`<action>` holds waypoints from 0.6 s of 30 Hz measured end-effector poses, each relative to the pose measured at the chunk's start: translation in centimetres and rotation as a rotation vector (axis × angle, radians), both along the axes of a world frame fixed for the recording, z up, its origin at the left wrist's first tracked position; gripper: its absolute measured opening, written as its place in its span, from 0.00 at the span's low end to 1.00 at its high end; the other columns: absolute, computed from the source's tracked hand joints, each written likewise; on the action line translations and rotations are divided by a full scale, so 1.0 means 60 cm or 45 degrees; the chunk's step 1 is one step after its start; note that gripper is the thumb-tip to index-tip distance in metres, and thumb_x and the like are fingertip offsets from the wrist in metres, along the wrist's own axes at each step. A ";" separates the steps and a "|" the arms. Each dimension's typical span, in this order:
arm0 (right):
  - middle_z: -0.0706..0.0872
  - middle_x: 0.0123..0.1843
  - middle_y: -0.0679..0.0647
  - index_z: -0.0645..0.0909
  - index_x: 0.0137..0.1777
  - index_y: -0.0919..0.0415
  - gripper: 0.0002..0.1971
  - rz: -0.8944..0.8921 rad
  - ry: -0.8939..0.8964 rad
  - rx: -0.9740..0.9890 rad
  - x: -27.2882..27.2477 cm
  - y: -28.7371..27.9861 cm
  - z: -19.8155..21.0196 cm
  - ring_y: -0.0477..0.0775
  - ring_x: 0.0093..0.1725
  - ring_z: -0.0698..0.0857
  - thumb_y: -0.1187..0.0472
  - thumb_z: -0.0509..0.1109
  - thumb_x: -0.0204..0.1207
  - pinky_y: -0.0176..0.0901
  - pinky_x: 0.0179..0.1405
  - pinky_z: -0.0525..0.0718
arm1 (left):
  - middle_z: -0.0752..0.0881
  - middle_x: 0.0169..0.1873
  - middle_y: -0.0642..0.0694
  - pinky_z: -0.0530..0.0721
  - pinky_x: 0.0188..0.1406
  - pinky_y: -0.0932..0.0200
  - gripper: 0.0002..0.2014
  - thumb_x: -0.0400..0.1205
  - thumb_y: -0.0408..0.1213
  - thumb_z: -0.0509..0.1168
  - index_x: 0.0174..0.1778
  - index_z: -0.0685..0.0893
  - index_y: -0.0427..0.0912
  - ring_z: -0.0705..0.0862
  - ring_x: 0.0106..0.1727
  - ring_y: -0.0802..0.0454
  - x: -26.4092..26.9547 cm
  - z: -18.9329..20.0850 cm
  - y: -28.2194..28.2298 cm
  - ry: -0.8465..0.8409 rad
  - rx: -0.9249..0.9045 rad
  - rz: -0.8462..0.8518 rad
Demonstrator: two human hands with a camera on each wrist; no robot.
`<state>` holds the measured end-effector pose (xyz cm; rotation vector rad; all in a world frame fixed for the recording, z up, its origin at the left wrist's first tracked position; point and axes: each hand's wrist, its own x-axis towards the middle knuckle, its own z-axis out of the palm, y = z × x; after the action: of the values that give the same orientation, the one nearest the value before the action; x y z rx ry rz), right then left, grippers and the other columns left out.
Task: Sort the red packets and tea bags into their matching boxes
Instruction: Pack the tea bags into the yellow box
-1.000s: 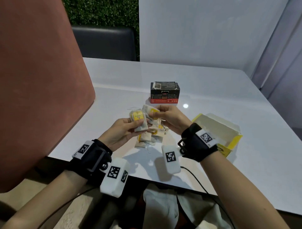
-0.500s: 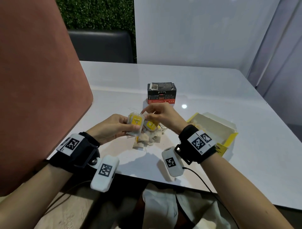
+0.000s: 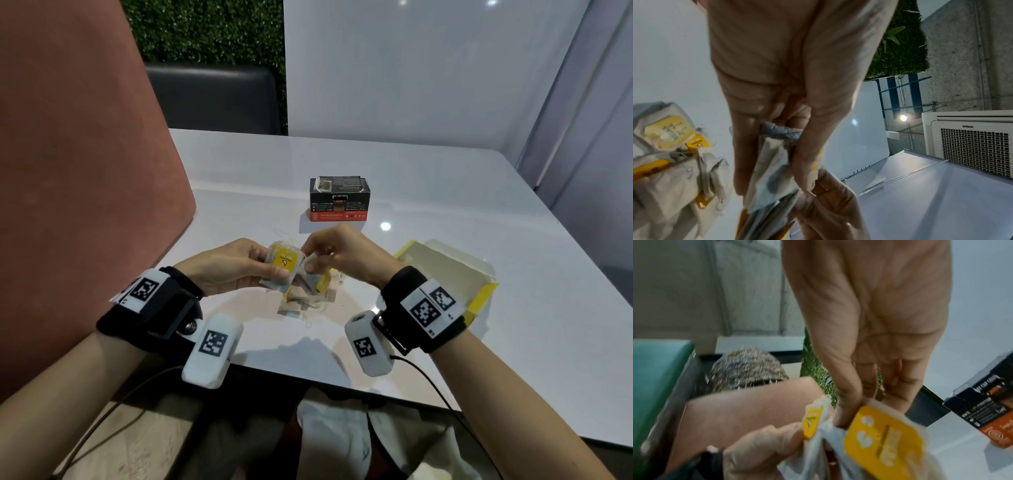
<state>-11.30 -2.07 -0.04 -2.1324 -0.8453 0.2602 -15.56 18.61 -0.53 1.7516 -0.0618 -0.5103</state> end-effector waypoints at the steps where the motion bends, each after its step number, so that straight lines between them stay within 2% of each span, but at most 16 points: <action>1: 0.80 0.31 0.44 0.86 0.48 0.65 0.08 -0.009 -0.025 -0.030 0.000 0.003 0.000 0.35 0.30 0.77 0.69 0.75 0.69 0.27 0.33 0.73 | 0.90 0.47 0.36 0.87 0.51 0.62 0.35 0.47 0.51 0.85 0.44 0.90 0.32 0.89 0.47 0.47 0.000 0.000 -0.001 -0.007 -0.001 -0.005; 2: 0.82 0.33 0.45 0.85 0.47 0.64 0.07 -0.009 -0.025 -0.044 -0.001 0.005 0.000 0.38 0.33 0.80 0.69 0.75 0.69 0.28 0.34 0.75 | 0.90 0.47 0.35 0.87 0.50 0.62 0.35 0.47 0.51 0.86 0.45 0.90 0.31 0.89 0.47 0.47 0.000 -0.001 0.001 -0.005 -0.002 -0.007; 4: 0.86 0.40 0.51 0.83 0.44 0.60 0.07 -0.010 -0.019 -0.045 -0.002 0.006 0.000 0.51 0.43 0.84 0.67 0.76 0.69 0.38 0.41 0.80 | 0.89 0.50 0.34 0.87 0.51 0.62 0.36 0.49 0.50 0.85 0.47 0.89 0.29 0.88 0.51 0.44 0.000 -0.002 0.004 0.008 -0.012 -0.019; 5: 0.87 0.44 0.54 0.83 0.44 0.59 0.07 -0.008 -0.021 -0.044 -0.003 0.005 0.000 0.54 0.48 0.84 0.66 0.77 0.68 0.43 0.47 0.81 | 0.88 0.52 0.32 0.87 0.52 0.61 0.37 0.50 0.49 0.85 0.49 0.88 0.28 0.87 0.54 0.42 0.000 -0.003 0.006 0.016 -0.023 -0.029; 7: 0.87 0.48 0.56 0.82 0.44 0.59 0.07 0.014 -0.001 -0.026 -0.004 0.003 0.000 0.54 0.51 0.84 0.66 0.77 0.68 0.51 0.55 0.82 | 0.87 0.53 0.30 0.86 0.53 0.61 0.38 0.51 0.49 0.85 0.50 0.87 0.26 0.87 0.55 0.41 -0.001 -0.006 0.006 0.028 -0.043 -0.025; 9: 0.86 0.45 0.55 0.81 0.43 0.57 0.09 0.039 0.055 0.016 -0.004 0.001 0.000 0.54 0.48 0.84 0.68 0.77 0.68 0.54 0.57 0.82 | 0.89 0.51 0.32 0.87 0.50 0.63 0.37 0.49 0.49 0.86 0.48 0.88 0.28 0.88 0.52 0.45 -0.005 -0.006 0.003 0.039 -0.073 -0.004; 11: 0.85 0.43 0.55 0.81 0.47 0.56 0.12 0.028 0.100 0.043 -0.003 -0.001 -0.001 0.53 0.45 0.84 0.68 0.77 0.67 0.52 0.54 0.83 | 0.89 0.50 0.33 0.87 0.45 0.63 0.34 0.50 0.47 0.86 0.47 0.88 0.29 0.89 0.50 0.46 -0.009 -0.009 0.000 0.076 -0.161 0.029; 12: 0.85 0.42 0.54 0.82 0.52 0.57 0.14 0.023 0.100 0.025 -0.002 -0.002 -0.001 0.51 0.44 0.83 0.68 0.77 0.68 0.48 0.51 0.83 | 0.88 0.51 0.32 0.88 0.44 0.62 0.33 0.52 0.44 0.85 0.48 0.88 0.28 0.89 0.51 0.44 -0.010 -0.012 -0.001 0.111 -0.233 0.065; 14: 0.86 0.45 0.54 0.84 0.58 0.60 0.15 0.011 0.020 -0.084 0.000 -0.005 -0.001 0.49 0.44 0.82 0.66 0.76 0.70 0.39 0.48 0.80 | 0.86 0.56 0.28 0.88 0.42 0.60 0.29 0.62 0.37 0.80 0.54 0.83 0.24 0.89 0.53 0.41 -0.011 -0.017 -0.006 0.195 -0.361 0.173; 16: 0.88 0.48 0.56 0.86 0.56 0.62 0.11 -0.001 -0.070 -0.194 0.002 -0.010 0.000 0.50 0.45 0.81 0.65 0.73 0.73 0.38 0.46 0.79 | 0.86 0.55 0.28 0.89 0.42 0.59 0.20 0.74 0.32 0.69 0.58 0.80 0.22 0.89 0.52 0.42 -0.016 -0.025 -0.013 0.264 -0.413 0.270; 18: 0.87 0.47 0.56 0.87 0.52 0.62 0.08 -0.022 -0.072 -0.256 0.004 -0.014 0.001 0.49 0.43 0.80 0.64 0.72 0.74 0.35 0.40 0.76 | 0.88 0.51 0.28 0.90 0.42 0.54 0.15 0.82 0.29 0.60 0.59 0.77 0.20 0.90 0.48 0.41 -0.024 -0.038 -0.025 0.354 -0.489 0.351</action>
<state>-11.07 -2.90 0.05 -2.3428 -0.8635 0.2876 -17.02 17.14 -2.80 1.2772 0.2597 -0.4972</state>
